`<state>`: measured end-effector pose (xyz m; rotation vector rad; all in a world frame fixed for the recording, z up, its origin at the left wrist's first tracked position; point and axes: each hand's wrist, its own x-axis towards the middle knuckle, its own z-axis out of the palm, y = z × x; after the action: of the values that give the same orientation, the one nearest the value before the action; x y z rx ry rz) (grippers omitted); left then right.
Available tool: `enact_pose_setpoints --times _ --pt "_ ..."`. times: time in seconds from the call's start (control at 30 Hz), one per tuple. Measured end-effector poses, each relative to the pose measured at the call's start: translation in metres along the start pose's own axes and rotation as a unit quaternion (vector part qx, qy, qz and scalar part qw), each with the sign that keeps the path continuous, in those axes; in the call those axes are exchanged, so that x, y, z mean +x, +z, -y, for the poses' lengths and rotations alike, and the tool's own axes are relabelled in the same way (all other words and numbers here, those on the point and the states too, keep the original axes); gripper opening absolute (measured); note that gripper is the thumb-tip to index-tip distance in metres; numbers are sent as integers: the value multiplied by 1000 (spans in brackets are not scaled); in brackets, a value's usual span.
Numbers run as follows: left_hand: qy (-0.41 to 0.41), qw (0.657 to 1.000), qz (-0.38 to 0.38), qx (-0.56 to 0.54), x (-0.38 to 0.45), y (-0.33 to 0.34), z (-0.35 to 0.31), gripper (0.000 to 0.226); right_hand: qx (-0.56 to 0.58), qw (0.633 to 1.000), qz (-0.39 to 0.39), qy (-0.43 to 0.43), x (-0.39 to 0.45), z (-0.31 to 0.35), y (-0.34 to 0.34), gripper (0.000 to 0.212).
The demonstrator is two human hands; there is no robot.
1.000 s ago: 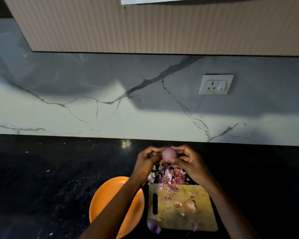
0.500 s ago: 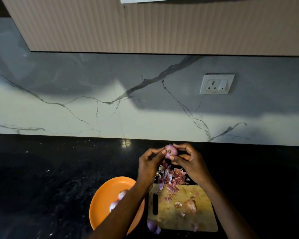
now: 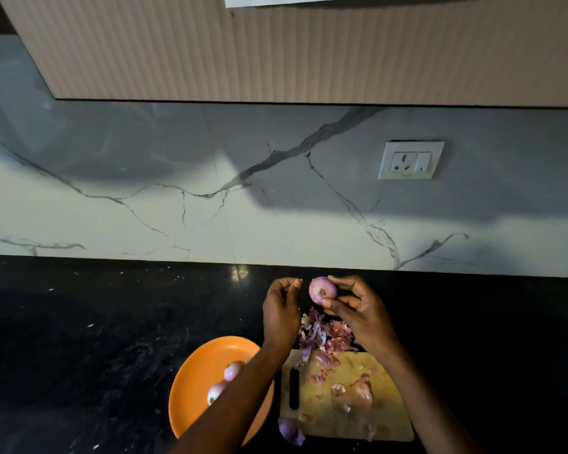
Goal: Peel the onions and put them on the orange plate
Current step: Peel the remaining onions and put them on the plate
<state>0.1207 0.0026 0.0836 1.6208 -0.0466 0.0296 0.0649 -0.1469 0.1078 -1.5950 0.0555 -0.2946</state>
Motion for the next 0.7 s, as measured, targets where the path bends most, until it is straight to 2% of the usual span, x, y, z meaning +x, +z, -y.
enact_pose_setpoints --times 0.13,0.27,0.4,0.53,0.7 --pt "-54 998 15 11 4 -9 9 38 17 1000 -2 4 2 0 -6 42" --pt "5 995 97 -11 2 -13 -7 20 -6 1000 -2 7 1 -2 -13 45" --pt "44 983 170 -48 1 -10 -24 23 -22 1000 11 -2 0 -2 -13 45" --pt "26 986 147 -77 2 -9 -25 14 -37 999 26 -12 -3 1 -13 45" --pt "15 991 126 -41 2 -8 -23 10 -47 998 38 -5 -5 1 -11 45"
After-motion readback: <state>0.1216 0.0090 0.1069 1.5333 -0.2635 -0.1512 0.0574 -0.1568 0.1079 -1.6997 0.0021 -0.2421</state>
